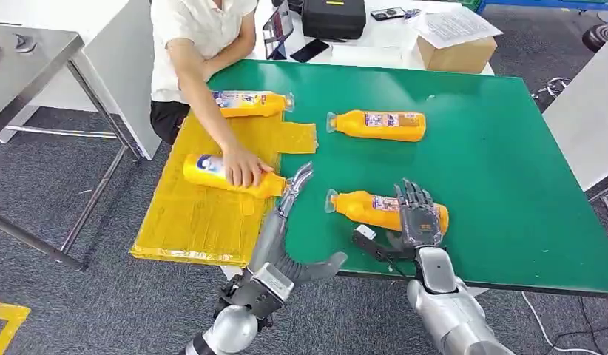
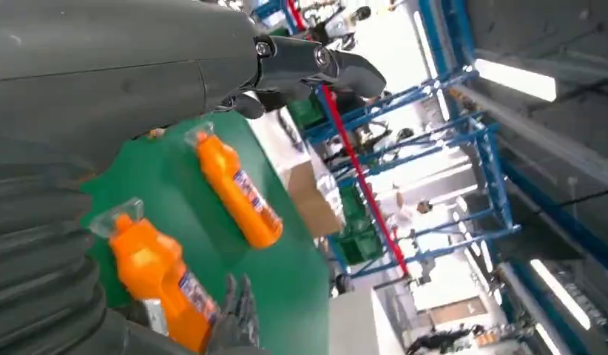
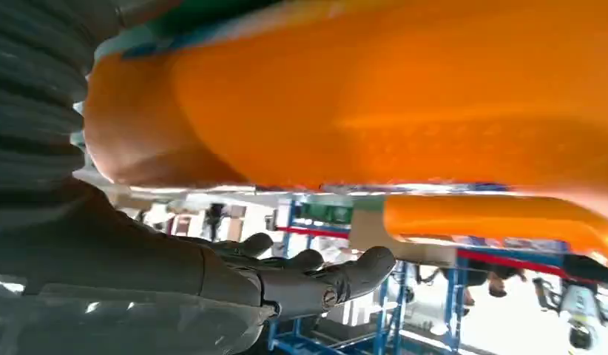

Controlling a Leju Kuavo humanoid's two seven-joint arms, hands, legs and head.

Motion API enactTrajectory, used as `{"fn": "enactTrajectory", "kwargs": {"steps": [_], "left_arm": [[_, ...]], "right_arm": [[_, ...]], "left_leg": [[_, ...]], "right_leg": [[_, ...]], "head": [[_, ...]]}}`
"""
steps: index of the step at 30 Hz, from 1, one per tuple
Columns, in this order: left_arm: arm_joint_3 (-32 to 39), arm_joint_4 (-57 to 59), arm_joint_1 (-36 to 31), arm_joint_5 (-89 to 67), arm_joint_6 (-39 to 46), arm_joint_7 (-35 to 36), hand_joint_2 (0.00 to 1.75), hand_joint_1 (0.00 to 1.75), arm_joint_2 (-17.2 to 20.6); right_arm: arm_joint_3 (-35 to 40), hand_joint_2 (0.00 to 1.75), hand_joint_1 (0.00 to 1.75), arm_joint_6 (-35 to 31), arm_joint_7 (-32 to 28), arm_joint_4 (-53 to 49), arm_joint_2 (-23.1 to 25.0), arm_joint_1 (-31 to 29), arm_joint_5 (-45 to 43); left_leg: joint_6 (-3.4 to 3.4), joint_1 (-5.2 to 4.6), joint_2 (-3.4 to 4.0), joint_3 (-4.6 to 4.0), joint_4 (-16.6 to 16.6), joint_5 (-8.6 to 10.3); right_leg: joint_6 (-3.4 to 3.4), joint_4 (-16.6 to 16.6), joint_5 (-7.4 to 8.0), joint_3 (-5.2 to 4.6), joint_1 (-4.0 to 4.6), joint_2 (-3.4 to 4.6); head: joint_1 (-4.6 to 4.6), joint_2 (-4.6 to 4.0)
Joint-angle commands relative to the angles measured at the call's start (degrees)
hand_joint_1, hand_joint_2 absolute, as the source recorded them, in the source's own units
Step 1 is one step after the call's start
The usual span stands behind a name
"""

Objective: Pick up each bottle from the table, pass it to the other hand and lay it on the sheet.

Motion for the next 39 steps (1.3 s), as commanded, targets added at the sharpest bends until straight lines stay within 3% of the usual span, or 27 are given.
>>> {"fn": "enactTrajectory", "kwargs": {"steps": [1,11,15,16,17,18,24,39], "left_arm": [[-0.9,-2.2,0.8,-1.6,0.8,0.3,1.75,0.0,2.2],[-0.8,-3.8,2.0,-1.2,-1.0,2.1,1.75,0.0,2.8],[-0.9,-3.9,1.7,-1.0,-1.6,2.3,1.75,0.0,2.9],[-1.2,-3.6,1.4,-0.5,-2.3,2.5,1.75,0.0,3.0],[-1.7,-3.2,0.8,0.2,-3.1,2.3,1.75,0.0,3.1],[-1.8,-2.7,0.5,0.6,-3.3,2.1,1.75,0.0,3.1],[-2.9,-1.0,-0.9,2.5,-4.1,0.6,1.75,0.0,3.4],[-3.5,-1.5,-1.1,4.0,-4.7,0.0,1.75,0.0,3.4]], "right_arm": [[3.5,1.75,0.0,8.4,4.5,2.5,-3.5,-1.0,2.9],[5.4,1.75,0.0,16.6,3.3,-5.3,-7.0,3.1,0.9],[4.0,1.75,0.0,24.2,1.0,-6.2,-7.9,4.2,-6.4],[3.9,1.75,0.12,25.8,-0.5,-4.7,-8.3,4.1,-8.7],[1.2,1.75,1.34,28.2,-5.0,-3.2,-7.9,4.6,-15.0],[-0.3,1.75,1.71,28.6,-6.3,-1.7,-8.1,5.1,-18.0],[-6.2,1.75,1.75,29.8,-16.5,4.3,-8.5,8.2,-30.4],[-9.0,1.75,1.75,22.6,-22.1,7.8,-6.7,9.8,-33.6]], "left_leg": [[-0.06,0.02,-0.03,0.19,0.0,-0.02],[-0.13,0.03,-0.16,0.54,-0.1,0.0],[-0.06,0.0,-0.19,0.59,-0.1,0.0],[-0.11,0.03,-0.22,0.63,-0.1,-0.01],[-0.14,0.04,-0.2,0.69,-0.1,-0.02],[-0.1,0.03,-0.16,0.69,-0.1,-0.02],[-0.17,0.1,-0.4,0.94,-0.2,-0.07],[-0.1,0.19,-0.28,2.18,-0.1,-0.66]], "right_leg": [[-0.07,-0.1,-0.03,0.19,0.01,-0.01],[-0.14,-0.2,-0.03,0.58,0.01,-0.11],[-0.08,-0.2,-0.04,0.6,-0.01,-0.15],[-0.13,-0.2,-0.05,0.67,0.01,-0.17],[-0.16,-0.2,-0.06,0.7,0.03,-0.15],[-0.12,-0.2,-0.04,0.72,0.01,-0.12],[-0.13,-0.4,-0.11,0.43,0.09,-0.36],[-0.08,-0.5,-0.64,1.62,0.17,-0.22]], "head": [[0.0,0.0],[0.02,0.0],[0.02,0.0],[0.0,0.0],[0.02,0.0],[0.0,0.0],[0.02,0.0],[0.02,0.0]]}}
